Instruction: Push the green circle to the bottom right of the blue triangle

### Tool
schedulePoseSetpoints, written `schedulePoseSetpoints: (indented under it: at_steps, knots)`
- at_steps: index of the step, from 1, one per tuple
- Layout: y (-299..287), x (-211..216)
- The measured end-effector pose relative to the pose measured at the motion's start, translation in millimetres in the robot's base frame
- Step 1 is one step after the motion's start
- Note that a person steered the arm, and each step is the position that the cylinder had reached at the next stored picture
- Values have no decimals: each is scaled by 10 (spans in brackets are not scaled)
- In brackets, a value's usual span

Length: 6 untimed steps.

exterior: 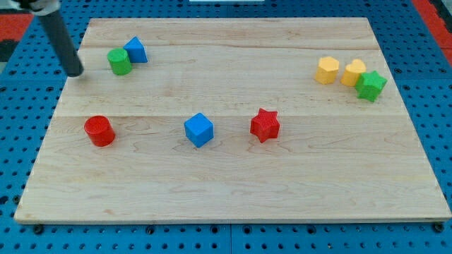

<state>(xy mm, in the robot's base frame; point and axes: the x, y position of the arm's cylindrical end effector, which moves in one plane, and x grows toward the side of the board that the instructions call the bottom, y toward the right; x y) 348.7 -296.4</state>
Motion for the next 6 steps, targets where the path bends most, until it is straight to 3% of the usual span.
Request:
schedulePoseSetpoints:
  at_steps: [2, 3, 4, 5, 6]
  knots:
    - [63, -235]
    - [593, -249]
    - [1328, 65]
    - [1365, 105]
    - [797, -69]
